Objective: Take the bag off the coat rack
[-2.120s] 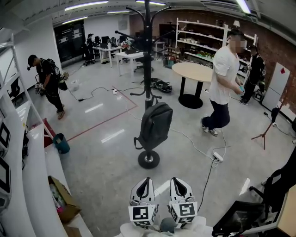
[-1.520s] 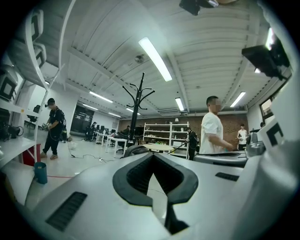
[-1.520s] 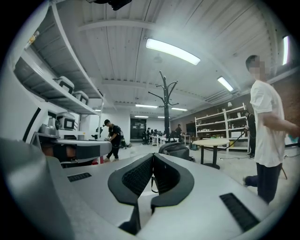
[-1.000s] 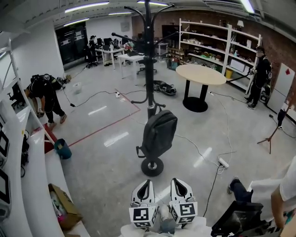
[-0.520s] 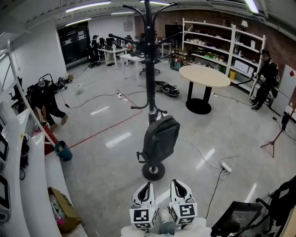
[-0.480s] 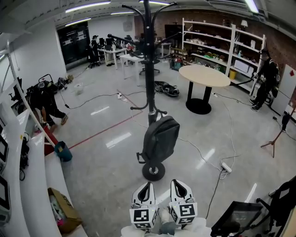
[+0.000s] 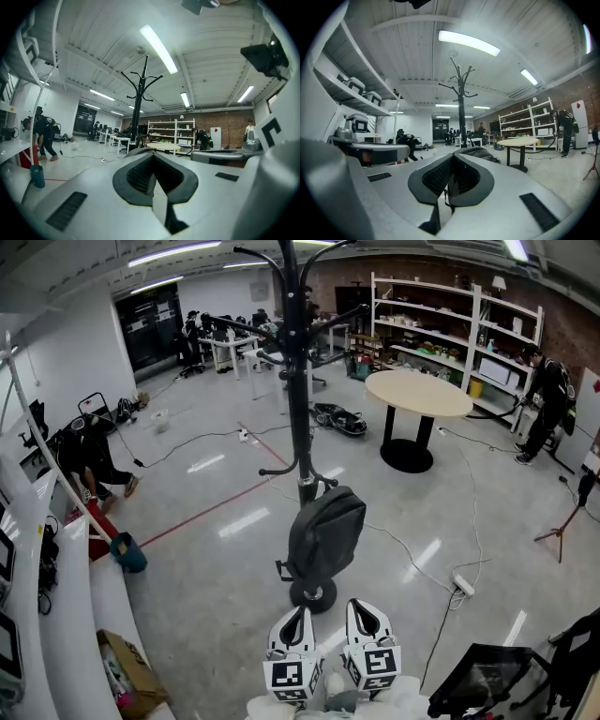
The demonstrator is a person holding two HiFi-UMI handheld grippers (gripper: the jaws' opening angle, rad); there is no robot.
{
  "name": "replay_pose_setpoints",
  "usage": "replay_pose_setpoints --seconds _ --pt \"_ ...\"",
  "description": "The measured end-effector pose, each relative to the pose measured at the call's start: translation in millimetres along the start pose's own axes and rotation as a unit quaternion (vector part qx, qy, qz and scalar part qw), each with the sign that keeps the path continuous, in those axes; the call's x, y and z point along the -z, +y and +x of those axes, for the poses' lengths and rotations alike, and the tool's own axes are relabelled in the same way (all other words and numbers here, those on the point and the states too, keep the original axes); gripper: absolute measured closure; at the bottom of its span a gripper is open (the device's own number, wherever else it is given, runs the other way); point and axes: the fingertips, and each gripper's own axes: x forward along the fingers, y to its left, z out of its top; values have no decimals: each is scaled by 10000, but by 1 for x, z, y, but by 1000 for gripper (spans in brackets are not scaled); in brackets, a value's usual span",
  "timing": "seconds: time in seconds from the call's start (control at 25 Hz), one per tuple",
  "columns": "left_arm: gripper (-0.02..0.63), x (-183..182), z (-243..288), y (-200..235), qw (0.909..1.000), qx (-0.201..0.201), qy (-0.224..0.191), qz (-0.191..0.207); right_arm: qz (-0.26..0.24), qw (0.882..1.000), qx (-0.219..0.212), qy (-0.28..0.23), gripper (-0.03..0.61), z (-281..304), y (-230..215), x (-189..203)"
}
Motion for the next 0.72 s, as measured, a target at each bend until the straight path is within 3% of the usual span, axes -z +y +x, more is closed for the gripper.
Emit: replay_pose_setpoints --seconds 0.72 --pt "612 -4 82 17 9999 -161 -21 26 -60 9996 -281 4 568 83 -32 -3"
